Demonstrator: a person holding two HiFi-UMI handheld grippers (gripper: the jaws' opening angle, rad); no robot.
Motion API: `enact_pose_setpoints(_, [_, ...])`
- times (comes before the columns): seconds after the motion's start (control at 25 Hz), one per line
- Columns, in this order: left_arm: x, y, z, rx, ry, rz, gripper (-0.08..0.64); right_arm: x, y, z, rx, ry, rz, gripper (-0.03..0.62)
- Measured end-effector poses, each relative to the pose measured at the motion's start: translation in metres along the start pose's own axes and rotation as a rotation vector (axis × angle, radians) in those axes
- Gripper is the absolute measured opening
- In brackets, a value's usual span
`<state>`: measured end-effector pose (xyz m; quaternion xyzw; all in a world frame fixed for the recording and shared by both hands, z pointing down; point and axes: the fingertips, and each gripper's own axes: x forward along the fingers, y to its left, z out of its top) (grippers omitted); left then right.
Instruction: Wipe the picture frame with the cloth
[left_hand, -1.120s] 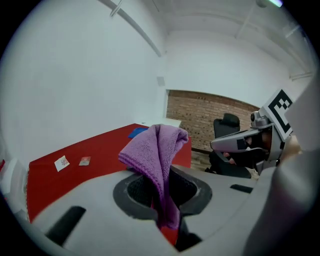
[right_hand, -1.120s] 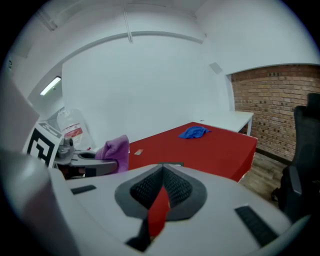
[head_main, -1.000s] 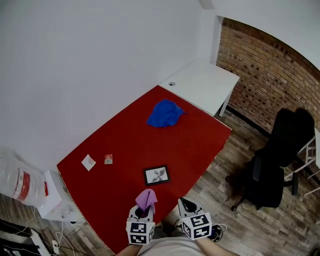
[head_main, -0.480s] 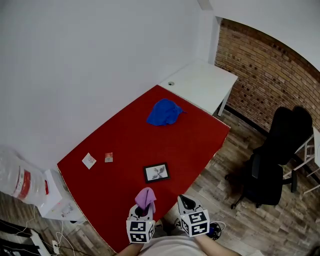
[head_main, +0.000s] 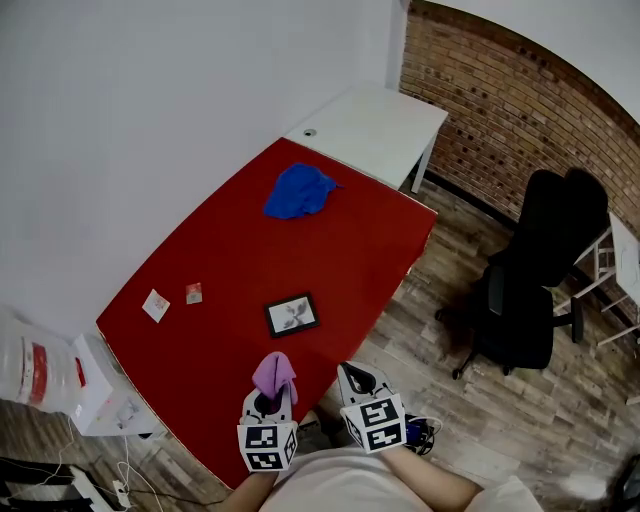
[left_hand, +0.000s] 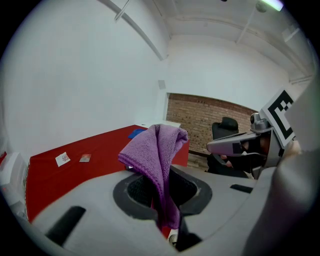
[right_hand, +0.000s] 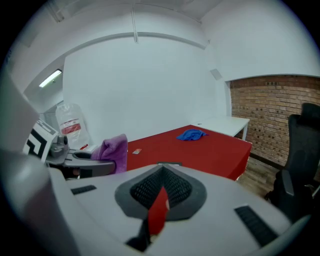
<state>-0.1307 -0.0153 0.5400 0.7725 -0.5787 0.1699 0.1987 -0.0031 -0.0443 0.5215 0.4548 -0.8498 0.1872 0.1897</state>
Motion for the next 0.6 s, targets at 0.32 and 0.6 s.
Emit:
enact_pose_setpoints(0.32, [-0.004,-0.005,0.0,0.004,-0.005,-0.001,0.054,-0.006,0.002,0.0,-0.008,-0.008,0.005,0.003])
enact_pose_setpoints(0.6, [-0.011,-0.007,-0.004,-0.001,-0.002,-0.001,0.054,-0.012,0.005,-0.004,-0.006,-0.005,0.008,0.003])
